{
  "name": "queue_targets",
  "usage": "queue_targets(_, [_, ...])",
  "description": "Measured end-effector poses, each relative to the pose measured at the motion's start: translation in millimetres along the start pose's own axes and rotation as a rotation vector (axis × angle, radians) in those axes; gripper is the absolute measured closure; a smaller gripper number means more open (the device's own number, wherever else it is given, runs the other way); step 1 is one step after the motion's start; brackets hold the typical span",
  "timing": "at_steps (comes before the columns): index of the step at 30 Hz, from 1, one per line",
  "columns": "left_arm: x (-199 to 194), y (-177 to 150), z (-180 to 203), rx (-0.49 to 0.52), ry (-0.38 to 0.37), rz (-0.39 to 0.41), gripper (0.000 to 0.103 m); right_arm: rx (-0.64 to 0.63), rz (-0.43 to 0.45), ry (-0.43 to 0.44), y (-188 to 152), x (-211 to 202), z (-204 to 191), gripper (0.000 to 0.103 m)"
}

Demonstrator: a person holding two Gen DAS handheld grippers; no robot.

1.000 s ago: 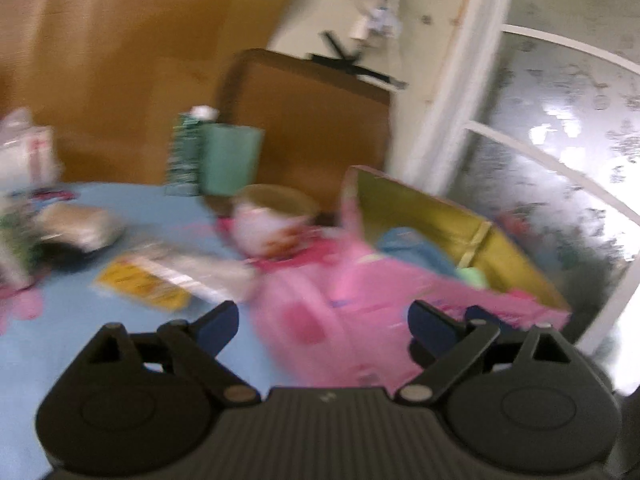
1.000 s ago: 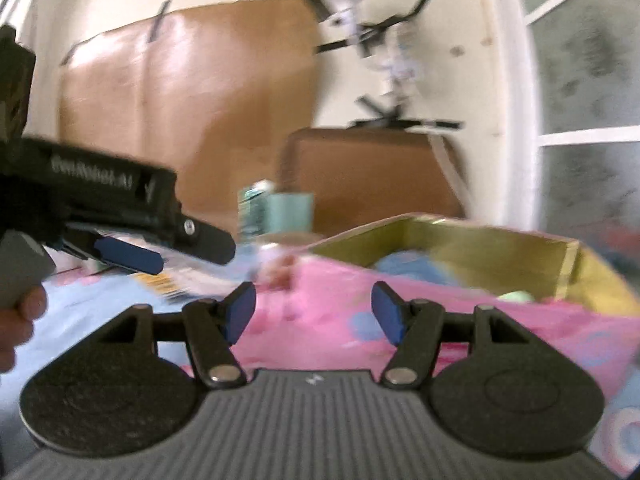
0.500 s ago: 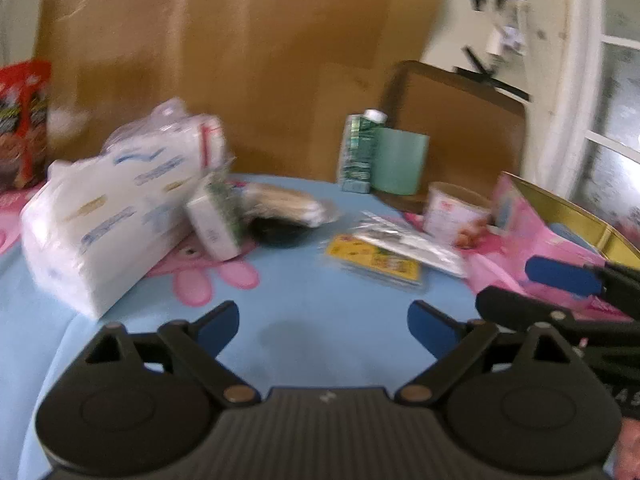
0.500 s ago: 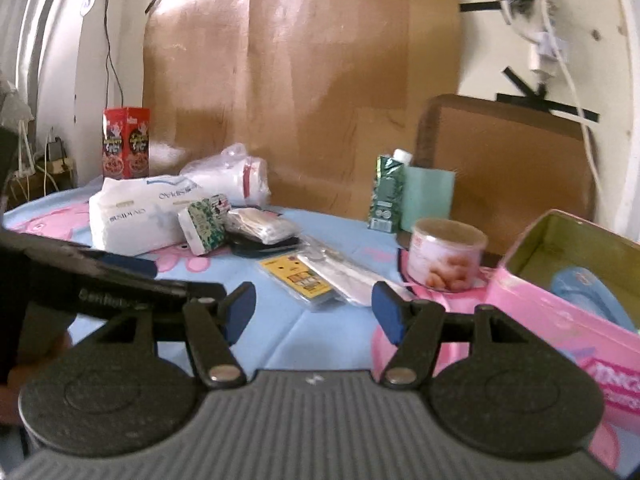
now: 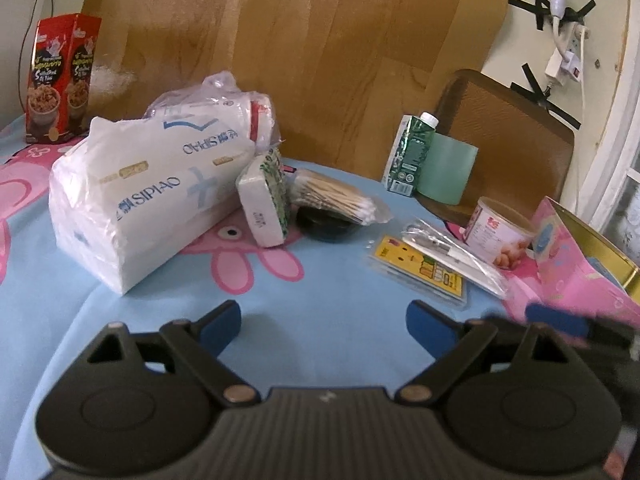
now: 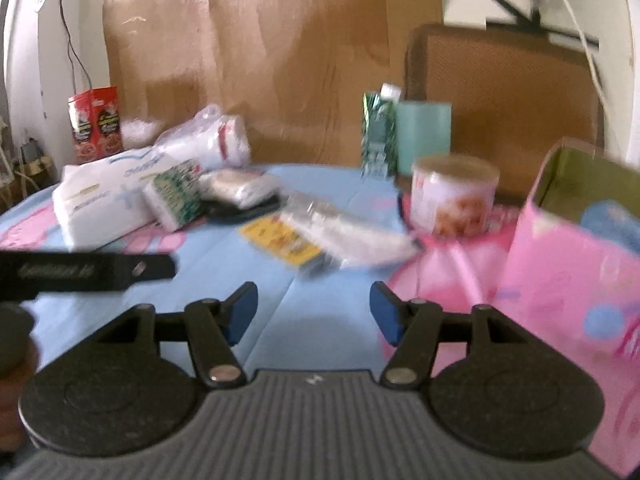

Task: Organize soft objects
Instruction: 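Move the right gripper back to the white bagged smiley item, then grasp the white bagged smiley item with the right gripper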

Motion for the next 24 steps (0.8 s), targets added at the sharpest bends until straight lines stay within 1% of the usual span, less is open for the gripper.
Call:
queue_targets(2, [0.0,0.4,-1.1,-0.006,0.002,0.001,0.01,-0.023,0.026,-0.022,11.0,8.9,3.8,0.038])
queue_targets(4, [-0.3,0.3,-0.9,-0.004,0.002,0.001,0.01,-0.047,0.033,-0.051,19.3,19.9,10.2,0.038])
queue_targets(7, [0.1,0.5,-0.9,-0.006,-0.003,-0.001,0.008,-0.106,-0.012,-0.075,20.5,35.7,17.8,0.04])
queue_targets(8, [0.3,0.6,-1.1,-0.008,-0.005,-0.002,0.008,-0.113,-0.032,-0.071,18.3,39.4,20.8,0.046])
queue_targets(9, [0.3,0.6,-1.1,-0.01,-0.007,-0.003,0.008,-0.099,-0.049,-0.046,16.5,41.1,24.2,0.076])
queue_targets(10, [0.3,0.8,-1.2,-0.012,-0.01,-0.003,0.008,-0.082,-0.054,-0.026,15.3,40.4,27.5,0.082])
queue_targets(12, [0.4,1.0,-1.5,-0.016,-0.014,-0.004,0.007,-0.088,-0.044,-0.033,11.9,33.5,30.0,0.088])
queue_targets(14, [0.4,1.2,-1.6,-0.019,-0.018,-0.004,0.007,-0.089,-0.031,-0.028,6.7,21.5,29.3,0.089])
queue_targets(16, [0.0,1.3,-2.5,-0.025,-0.023,-0.003,0.007,-0.093,-0.019,0.004,-2.2,3.7,23.5,0.09])
queue_targets(22, [-1.3,1.1,-3.0,-0.036,-0.038,-0.004,0.005,-0.191,-0.02,0.073,-46.5,-62.3,-9.1,0.089])
queue_targets(24, [-1.3,0.7,-2.2,-0.032,-0.038,-0.006,0.004,-0.221,-0.007,0.084,-58.8,-81.1,-18.6,0.089])
Point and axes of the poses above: each gripper's, at about its wrist camera, not at the fingertips, and x roughly the way its jaws point, z to its right, y to its top, the point moved 6 cm from there along x, roughly the way its jaws point, and after that the axes turned 5 degrees about -x, right-handed, at the moved point
